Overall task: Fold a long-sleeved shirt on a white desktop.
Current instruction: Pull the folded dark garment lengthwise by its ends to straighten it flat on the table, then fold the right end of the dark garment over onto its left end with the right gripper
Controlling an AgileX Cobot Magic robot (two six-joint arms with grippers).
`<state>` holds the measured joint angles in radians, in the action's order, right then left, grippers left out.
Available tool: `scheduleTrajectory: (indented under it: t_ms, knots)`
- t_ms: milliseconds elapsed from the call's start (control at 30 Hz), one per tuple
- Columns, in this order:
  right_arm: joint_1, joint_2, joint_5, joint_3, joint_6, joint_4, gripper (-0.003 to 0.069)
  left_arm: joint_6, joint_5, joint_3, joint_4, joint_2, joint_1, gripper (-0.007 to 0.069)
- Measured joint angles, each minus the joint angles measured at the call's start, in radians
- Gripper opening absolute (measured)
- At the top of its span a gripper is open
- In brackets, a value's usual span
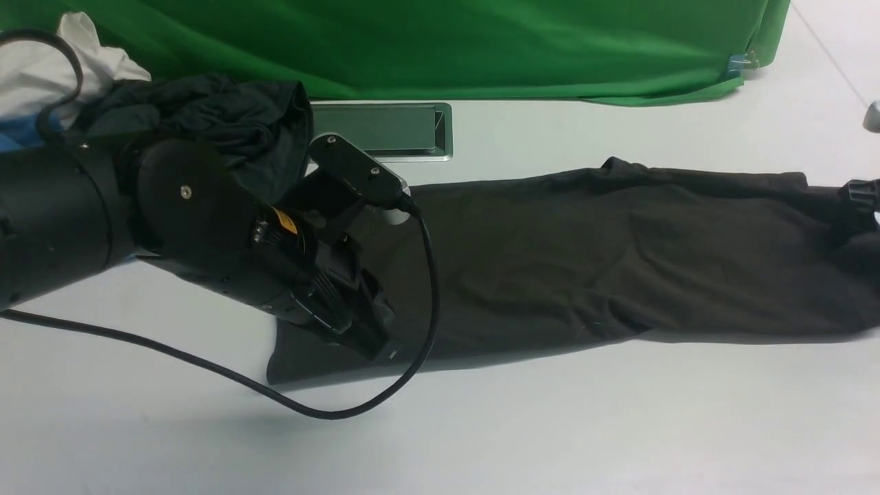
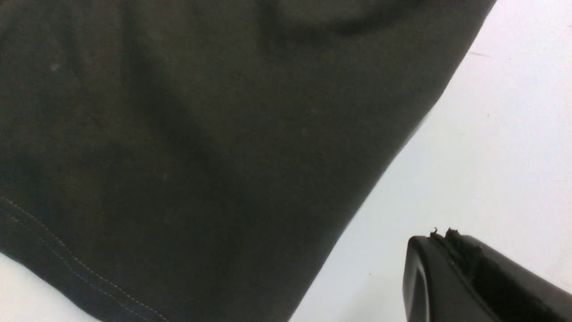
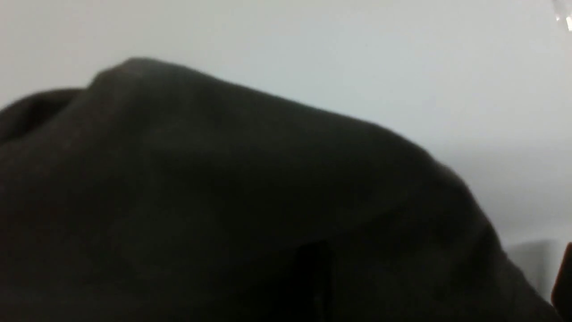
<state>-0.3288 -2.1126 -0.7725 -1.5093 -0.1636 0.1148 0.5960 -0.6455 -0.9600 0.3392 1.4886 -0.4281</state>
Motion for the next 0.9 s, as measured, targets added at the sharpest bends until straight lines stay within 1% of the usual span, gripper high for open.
scheduleTrajectory:
  t_ms: [100, 233, 367, 400, 433, 467, 500, 533, 633, 700, 767, 833, 867, 900]
  knots:
    - [0.0, -0.009, -0.004, 0.0, 0.009, -0.001, 0.0683, 0.0, 0.001, 0.0, 0.0, 0.0, 0.0, 0.0018]
    - [0.0, -0.015, -0.014, -0.002, 0.008, 0.02, 0.0627, 0.001, 0.001, 0.0, 0.0, 0.0, 0.0, 0.0018]
    - [-0.007, -0.022, -0.057, -0.011, -0.044, 0.084, 0.0382, 0.001, 0.001, 0.0, 0.0, 0.0, 0.0, 0.0018]
    - [-0.007, -0.022, -0.06, -0.011, -0.047, 0.088, 0.0368, 0.001, 0.001, 0.0, 0.0, 0.0, 0.0, 0.0018]
    - [-0.008, -0.022, -0.079, -0.011, -0.068, 0.116, 0.025, 0.001, 0.001, 0.0, 0.0, 0.0, 0.0, 0.0018]
    - [-0.008, -0.022, -0.088, -0.011, -0.076, 0.122, 0.0221, 0.001, 0.001, 0.0, 0.0, -0.001, 0.0, 0.0018]
    - [-0.008, -0.018, -0.101, -0.011, -0.089, 0.135, 0.0148, 0.001, 0.0, 0.0, 0.0, -0.01, 0.0, 0.0018]
    - [-0.008, -0.012, -0.113, -0.011, -0.093, 0.142, 0.013, 0.001, 0.0, 0.0, 0.0, -0.022, 0.0, 0.0018]
    - [-0.008, 0.02, -0.153, 0.0, -0.095, 0.138, 0.0134, 0.001, -0.002, 0.0, 0.001, -0.082, 0.0, 0.0018]
    - [-0.008, 0.072, -0.163, 0.003, -0.089, 0.109, 0.0134, 0.001, -0.005, 0.0, 0.003, -0.142, 0.0, 0.0018]
    - [-0.009, 0.165, -0.169, 0.003, -0.043, 0.042, 0.0134, 0.005, -0.012, 0.0, 0.003, -0.215, 0.0, 0.0018]
    - [-0.01, 0.207, -0.182, 0.003, -0.016, 0.011, 0.0134, 0.007, -0.017, 0.0, 0.004, -0.249, 0.0, 0.0018]
    - [-0.015, 0.269, -0.216, 0.003, 0.028, -0.054, 0.0134, 0.007, -0.028, 0.0, 0.007, -0.303, 0.0, 0.0018]
    - [-0.019, 0.295, -0.234, 0.003, 0.047, -0.074, 0.0134, 0.007, -0.036, 0.0, 0.007, -0.329, 0.0, 0.0018]
